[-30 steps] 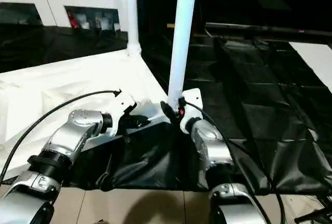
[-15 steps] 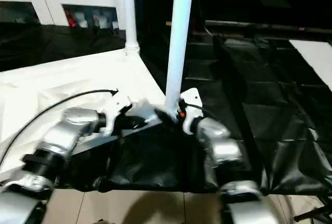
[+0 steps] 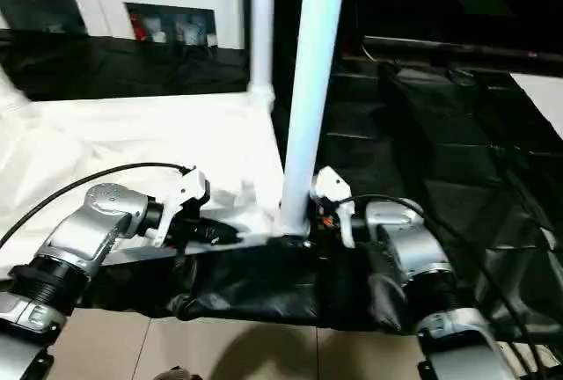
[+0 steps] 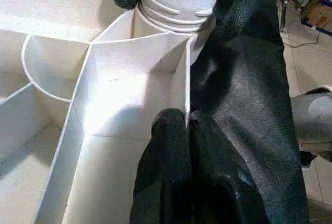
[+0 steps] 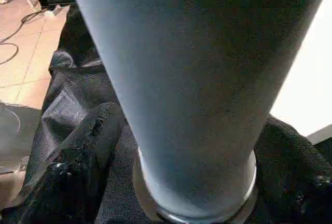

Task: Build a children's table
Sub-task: Rotate leg to tighten

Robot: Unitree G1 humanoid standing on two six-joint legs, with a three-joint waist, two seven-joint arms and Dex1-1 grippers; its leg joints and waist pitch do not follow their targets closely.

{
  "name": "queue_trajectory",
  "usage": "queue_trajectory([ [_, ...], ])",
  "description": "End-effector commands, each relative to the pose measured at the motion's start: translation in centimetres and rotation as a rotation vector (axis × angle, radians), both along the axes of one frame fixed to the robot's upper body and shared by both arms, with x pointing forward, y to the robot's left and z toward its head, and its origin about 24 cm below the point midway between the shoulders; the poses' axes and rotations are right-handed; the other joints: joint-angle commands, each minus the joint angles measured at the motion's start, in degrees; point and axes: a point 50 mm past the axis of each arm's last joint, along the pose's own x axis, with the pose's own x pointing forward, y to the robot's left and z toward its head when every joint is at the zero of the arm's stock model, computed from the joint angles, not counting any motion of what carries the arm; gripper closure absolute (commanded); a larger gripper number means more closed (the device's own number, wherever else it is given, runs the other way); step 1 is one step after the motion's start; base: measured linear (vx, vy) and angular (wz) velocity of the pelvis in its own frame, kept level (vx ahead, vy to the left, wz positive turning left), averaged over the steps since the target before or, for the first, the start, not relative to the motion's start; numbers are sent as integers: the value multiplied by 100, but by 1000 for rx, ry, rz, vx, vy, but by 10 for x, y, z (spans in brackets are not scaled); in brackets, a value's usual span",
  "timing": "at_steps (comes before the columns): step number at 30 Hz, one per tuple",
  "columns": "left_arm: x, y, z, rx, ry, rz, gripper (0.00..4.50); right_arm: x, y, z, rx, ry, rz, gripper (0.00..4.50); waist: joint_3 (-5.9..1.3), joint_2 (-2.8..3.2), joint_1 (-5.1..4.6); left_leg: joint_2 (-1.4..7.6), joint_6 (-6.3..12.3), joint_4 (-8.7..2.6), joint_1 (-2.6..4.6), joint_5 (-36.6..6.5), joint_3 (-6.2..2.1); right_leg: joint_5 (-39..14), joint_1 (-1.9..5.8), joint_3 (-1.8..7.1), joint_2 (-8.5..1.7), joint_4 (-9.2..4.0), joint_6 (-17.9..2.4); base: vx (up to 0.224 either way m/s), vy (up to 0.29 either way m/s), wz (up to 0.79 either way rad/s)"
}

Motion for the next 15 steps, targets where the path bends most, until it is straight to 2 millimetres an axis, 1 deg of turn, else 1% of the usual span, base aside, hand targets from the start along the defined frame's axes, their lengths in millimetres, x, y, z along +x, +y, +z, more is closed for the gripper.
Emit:
queue_trajectory([
  [1, 3, -8, 14, -38, -52, -45, 450, -9, 5, -13, -37, 59, 66, 96, -334, -10, -6, 239, 262, -364, 45, -1167, -74, -1132, 307, 260, -328, -403, -1275, 0, 0, 0],
  [2, 3, -7, 14, -37, -50, -49, 450, -9, 6, -14, -40, 60, 69, 98, -335, -10, -3, 235, 270, -359, 43, -1132, -72, -1080, 309, 260, -328, -400, -1283, 0, 0, 0],
  [3, 1, -6, 15, -37, -44, -60, 450, -10, 8, -15, -41, 65, 78, 112, -341, 7, 3, 230, 298, -352, 38, -1034, -72, -923, 315, 257, -322, -380, -1315, 0, 0, 0],
  [4, 0, -5, 15, -38, -40, -65, 450, -11, 9, -15, -38, 69, 85, 126, -342, 4, -3, 227, 314, -348, 28, -1018, -69, -858, 323, 255, -320, -374, -1333, 0, 0, 0],
  [5, 0, -5, 15, -38, -41, -66, 450, -12, 9, -15, -37, 68, 87, 135, -344, 4, -1, 230, 316, -350, 33, -1019, -71, -850, 322, 251, -319, -371, -1339, 0, 0, 0],
  [8, 1, -5, 17, -39, -42, -69, 450, -13, 12, -16, -33, 66, 90, 142, -340, 14, 0, 234, 300, -353, 42, -1062, -69, -900, 318, 250, -319, -379, -1350, 0, 0, 0],
  [9, 2, -6, 17, -40, -41, -68, 450, -14, 13, -17, -28, 67, 90, 162, -338, 39, 0, 234, 279, -356, 41, -1101, -71, -902, 316, 251, -316, -383, -1355, 0, 0, 0],
  [10, 2, -6, 17, -40, -41, -68, 450, -14, 13, -17, -28, 67, 90, 172, -336, 31, -4, 233, 271, -358, 40, -1128, -70, -918, 317, 250, -315, -387, -1353, 0, 0, 0],
  [11, 2, -7, 16, -41, -47, -56, 450, -15, 14, -19, -13, 73, 77, 175, -340, 53, 1, 231, 249, -360, 38, -1155, -79, -937, 325, 249, -320, -382, -1354, 0, 0, 0],
  [13, 3, -8, 15, -44, -50, -42, 450, -16, 16, -20, -1, 75, 65, 181, -346, 44, 4, 234, 242, -357, 48, -1167, -75, -873, 324, 252, -318, -385, -1356, 0, 0, 0],
  [14, 4, -11, 15, -54, -68, -7, 450, -17, 20, -23, 28, 71, 19, 183, -344, 42, 7, 233, 241, -360, 45, -1153, -76, -834, 325, 251, -312, -379, -1362, 0, 0, 0],
  [15, 4, -11, 15, -54, -69, -5, 450, -16, 20, -23, 29, 71, 16, 185, -327, 42, 3, 233, 222, -372, 46, -1227, -77, -932, 318, 252, -319, -397, -1355, 0, 0, 0],
])
